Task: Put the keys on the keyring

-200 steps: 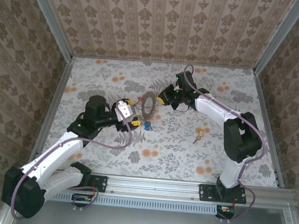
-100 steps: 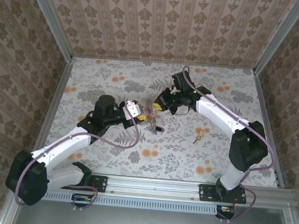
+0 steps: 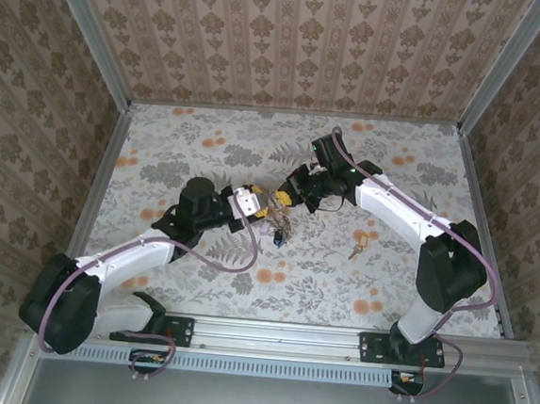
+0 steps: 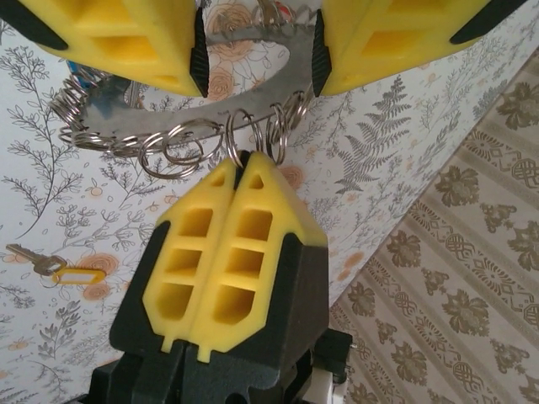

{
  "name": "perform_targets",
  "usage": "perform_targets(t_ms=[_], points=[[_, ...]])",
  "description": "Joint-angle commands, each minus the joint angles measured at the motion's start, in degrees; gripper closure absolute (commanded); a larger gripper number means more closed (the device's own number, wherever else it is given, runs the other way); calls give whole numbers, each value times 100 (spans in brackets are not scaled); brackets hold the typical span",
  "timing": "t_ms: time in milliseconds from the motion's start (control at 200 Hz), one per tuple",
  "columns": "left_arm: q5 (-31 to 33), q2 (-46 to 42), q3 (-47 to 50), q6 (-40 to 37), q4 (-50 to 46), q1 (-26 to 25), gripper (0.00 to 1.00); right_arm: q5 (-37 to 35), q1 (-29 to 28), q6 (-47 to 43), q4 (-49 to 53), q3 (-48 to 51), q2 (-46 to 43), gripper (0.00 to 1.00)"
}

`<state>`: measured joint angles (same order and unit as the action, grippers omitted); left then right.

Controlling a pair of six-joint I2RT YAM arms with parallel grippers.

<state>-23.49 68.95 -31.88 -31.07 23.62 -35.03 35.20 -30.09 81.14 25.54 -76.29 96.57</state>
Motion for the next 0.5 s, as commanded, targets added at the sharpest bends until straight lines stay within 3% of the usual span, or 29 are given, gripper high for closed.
perform_targets(t_ms=[0, 495], points=[[37, 106, -116, -91, 310, -65, 63, 347, -93, 482, -268, 78, -242, 100], [721, 339, -90, -249, 416, -110, 80, 303, -147, 780, -470, 167, -258, 100]])
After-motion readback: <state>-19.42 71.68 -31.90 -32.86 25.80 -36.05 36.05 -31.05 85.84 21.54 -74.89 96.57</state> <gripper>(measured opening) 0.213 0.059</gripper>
